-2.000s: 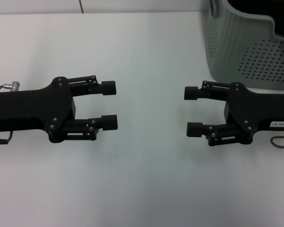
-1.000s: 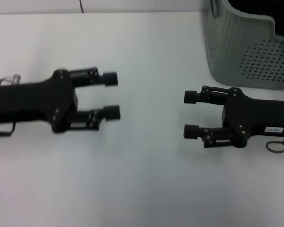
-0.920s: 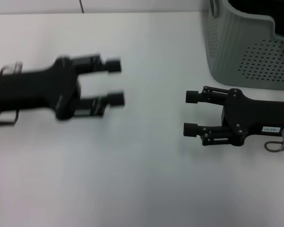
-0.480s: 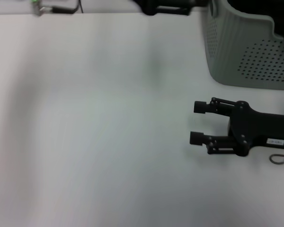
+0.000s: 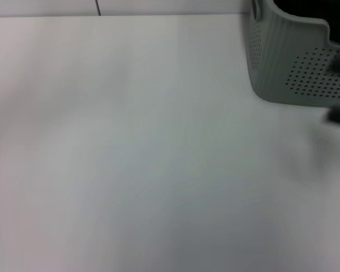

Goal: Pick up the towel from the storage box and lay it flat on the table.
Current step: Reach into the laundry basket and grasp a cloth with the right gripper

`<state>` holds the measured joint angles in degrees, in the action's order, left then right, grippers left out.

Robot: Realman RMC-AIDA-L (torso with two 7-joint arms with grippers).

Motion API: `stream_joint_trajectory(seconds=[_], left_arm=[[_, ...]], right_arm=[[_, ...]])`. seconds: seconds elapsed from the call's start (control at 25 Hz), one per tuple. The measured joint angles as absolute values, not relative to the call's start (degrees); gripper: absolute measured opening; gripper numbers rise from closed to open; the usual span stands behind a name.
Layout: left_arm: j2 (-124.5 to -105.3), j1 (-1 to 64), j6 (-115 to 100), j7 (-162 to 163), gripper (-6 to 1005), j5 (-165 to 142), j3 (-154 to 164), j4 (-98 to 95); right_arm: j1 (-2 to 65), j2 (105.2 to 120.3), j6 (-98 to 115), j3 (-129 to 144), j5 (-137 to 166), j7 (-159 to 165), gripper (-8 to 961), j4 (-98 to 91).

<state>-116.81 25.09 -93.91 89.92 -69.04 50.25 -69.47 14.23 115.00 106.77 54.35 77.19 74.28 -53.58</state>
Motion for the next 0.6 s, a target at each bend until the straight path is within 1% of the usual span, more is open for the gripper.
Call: stream_joint_trajectory(seconds=[0.08,0.2,0.28,0.4,0.44,0.52,0.56,0.6], left_arm=[[-115.43,21.9,-97.7,88.7,706,-68.1,49.0,-67.7],[-113.66,18.0,-103.4,85.5,706,-71.3,48.5,-63.7],[-113.33,17.4,-105.5,82.9,706,-74.3,48.5,-59.8],[-113.48,17.1,-106.4,78.9,706,-77.1,48.4,-52.5],[-113.60,17.1,-106.5,77.7,706,-77.4,48.4,-49.9],[-113.73,17.4,-106.5,75.6,706,-77.8,48.5,-46.2],[-113.83,17.8,-106.5,74.4,706,-78.2,48.6,-44.1],[-113.92,18.0,-106.5,73.8,706,-78.4,48.5,-42.9]], right_arm=[[14.4,115.08,111.0,47.1,76.8,78.4,804,-57.3],[15.3,114.94,111.9,39.0,76.9,86.4,791,-65.6],[16.0,114.72,108.1,36.6,80.4,91.9,782,-74.8],[18.3,114.02,100.8,36.2,89.1,100.4,769,-89.1],[20.1,113.26,99.3,36.0,92.9,104.3,765,-93.1],[24.0,111.15,98.1,35.9,99.3,111.7,756,-98.9],[27.1,109.39,98.1,36.0,103.7,116.4,752,-101.4],[29.1,108.27,98.3,36.2,106.9,119.6,748,-102.6]])
